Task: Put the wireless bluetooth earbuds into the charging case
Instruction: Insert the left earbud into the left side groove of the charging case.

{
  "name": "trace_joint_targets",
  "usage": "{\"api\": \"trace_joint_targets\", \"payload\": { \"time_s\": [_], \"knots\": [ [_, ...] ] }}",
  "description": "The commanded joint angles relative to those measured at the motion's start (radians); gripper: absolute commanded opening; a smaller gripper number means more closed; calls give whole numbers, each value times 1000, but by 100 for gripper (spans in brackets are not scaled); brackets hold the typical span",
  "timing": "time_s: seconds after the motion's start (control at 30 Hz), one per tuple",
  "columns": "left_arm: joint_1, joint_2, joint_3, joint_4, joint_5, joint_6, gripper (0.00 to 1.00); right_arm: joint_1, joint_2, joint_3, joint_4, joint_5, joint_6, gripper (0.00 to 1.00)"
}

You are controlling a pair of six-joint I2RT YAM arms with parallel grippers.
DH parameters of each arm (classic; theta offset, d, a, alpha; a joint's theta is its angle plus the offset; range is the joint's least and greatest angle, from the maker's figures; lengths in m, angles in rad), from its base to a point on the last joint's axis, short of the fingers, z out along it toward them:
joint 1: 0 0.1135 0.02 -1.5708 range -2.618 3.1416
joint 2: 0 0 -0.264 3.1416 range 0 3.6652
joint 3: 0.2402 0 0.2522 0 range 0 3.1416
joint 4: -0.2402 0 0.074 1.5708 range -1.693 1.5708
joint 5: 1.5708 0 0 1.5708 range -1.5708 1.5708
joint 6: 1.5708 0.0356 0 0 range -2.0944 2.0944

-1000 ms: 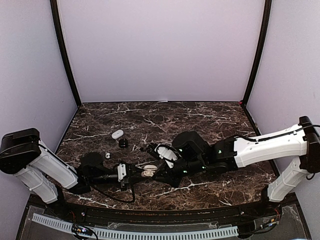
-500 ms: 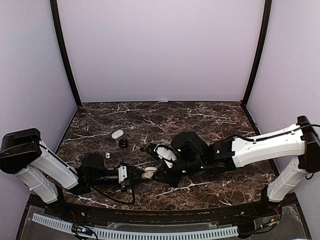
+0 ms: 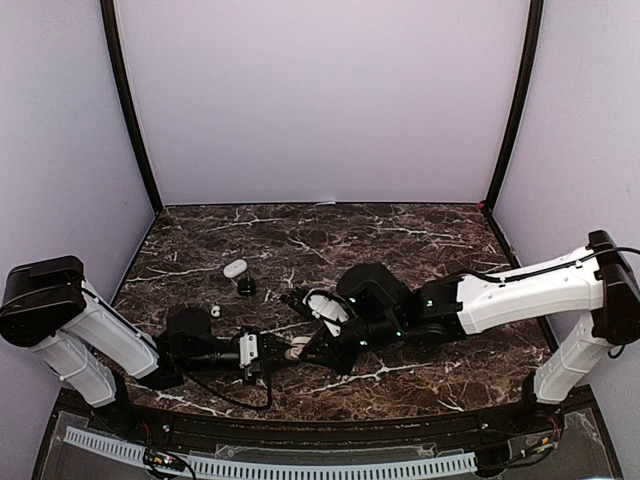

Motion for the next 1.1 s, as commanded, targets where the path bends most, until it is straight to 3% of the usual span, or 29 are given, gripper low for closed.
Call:
{"api": "trace_joint_targets", "payload": {
  "time_s": [0.0, 0.47, 1.07],
  "knots": [
    [-10, 1, 13, 4, 2, 20, 13, -8, 9, 32, 34, -12, 4, 0],
    [-40, 1, -4, 35, -16, 79, 13, -38, 82, 53, 12, -58, 63, 0],
    [-67, 3, -32, 90, 4, 125, 13, -116, 139, 48, 78, -297, 178, 2]
  ]
}}
